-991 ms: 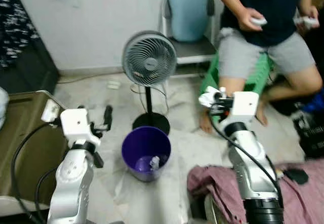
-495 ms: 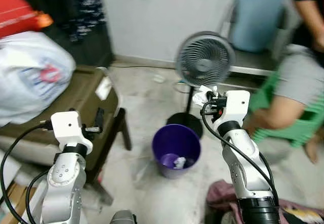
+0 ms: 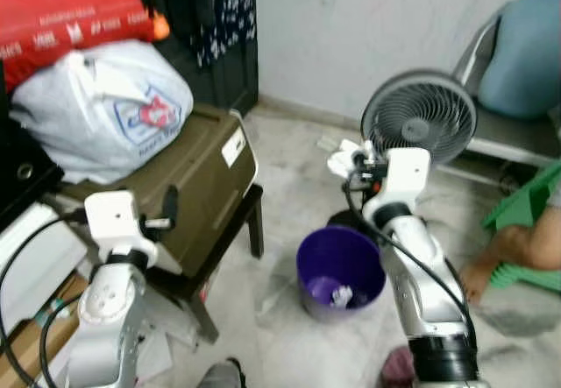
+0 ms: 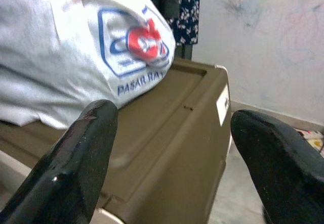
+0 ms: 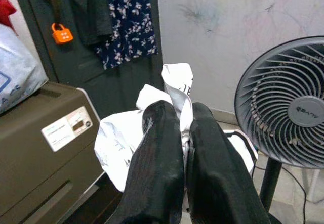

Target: Clean up the room

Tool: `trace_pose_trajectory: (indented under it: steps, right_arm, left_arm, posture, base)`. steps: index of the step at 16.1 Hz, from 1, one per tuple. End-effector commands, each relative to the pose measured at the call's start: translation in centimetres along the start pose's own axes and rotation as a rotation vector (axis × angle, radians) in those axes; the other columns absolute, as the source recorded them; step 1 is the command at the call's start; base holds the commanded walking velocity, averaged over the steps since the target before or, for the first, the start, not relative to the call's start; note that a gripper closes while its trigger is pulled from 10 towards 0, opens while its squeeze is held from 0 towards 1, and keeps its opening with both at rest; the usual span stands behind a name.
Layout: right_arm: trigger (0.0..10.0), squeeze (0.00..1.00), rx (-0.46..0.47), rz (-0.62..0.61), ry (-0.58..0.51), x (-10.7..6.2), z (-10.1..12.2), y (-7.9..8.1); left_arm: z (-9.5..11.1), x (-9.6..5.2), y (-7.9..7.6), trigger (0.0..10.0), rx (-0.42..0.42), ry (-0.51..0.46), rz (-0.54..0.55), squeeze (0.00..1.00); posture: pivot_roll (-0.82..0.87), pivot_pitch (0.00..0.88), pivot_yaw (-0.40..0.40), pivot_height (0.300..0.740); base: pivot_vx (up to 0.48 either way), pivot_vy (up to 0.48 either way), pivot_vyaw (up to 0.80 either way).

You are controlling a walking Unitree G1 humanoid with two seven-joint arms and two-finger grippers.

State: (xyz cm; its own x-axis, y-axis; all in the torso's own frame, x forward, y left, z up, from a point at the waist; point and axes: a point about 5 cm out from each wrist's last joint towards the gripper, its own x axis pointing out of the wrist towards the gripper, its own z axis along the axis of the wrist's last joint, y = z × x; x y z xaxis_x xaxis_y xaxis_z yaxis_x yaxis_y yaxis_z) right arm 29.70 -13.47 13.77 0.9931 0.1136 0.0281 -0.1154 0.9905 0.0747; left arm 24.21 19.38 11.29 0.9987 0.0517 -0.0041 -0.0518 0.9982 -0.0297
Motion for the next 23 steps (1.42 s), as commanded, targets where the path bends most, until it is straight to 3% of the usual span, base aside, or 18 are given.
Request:
trace_pose_trajectory:
  steps: [1, 6, 10, 16, 23]
  right_arm:
    - [10.0, 0.0, 0.016, -0.028, 0.003, 0.2, 0.2, -0.4]
    - [10.0, 0.0, 0.023, -0.014, 0.005, 0.4, 0.4, 0.0]
    - [10.0, 0.0, 0.03, -0.017, 0.012, 0.4, 0.3, 0.1]
    - [10.0, 0.0, 0.034, -0.017, 0.021, 0.4, 0.1, 0.2]
    - [10.0, 0.0, 0.012, -0.003, 0.015, 0.4, 0.1, 0.3]
  left_arm:
    - [0.5, 0.2, -0.4, 10.0, 0.009, -0.014, -0.02, 0.0]
    - [0.7, 0.4, -0.9, 10.0, -0.001, -0.02, -0.033, 0.0]
    - [0.4, 0.2, -1.2, 10.0, -0.02, -0.007, -0.057, 0.0]
    - [0.4, 0.3, -1.7, 10.0, -0.038, -0.007, -0.086, 0.0]
    - [0.4, 0.2, -2.0, 10.0, -0.046, -0.01, -0.1, 0.0]
  posture:
    - [-0.05, 0.0, -0.011, 0.74]
    - [-0.06, 0.0, -0.013, 0.74]
    - [-0.07, 0.0, -0.01, 0.74]
    - [-0.07, 0.0, -0.012, 0.74]
    - [-0.07, 0.0, -0.014, 0.74]
  base:
    - [0.0, 0.0, 0.0]
    - [0.0, 0.0, -0.67]
    - [0.0, 0.0, 0.0]
    - [0.0, 0.0, -0.8]
    - [0.0, 0.0, 0.0]
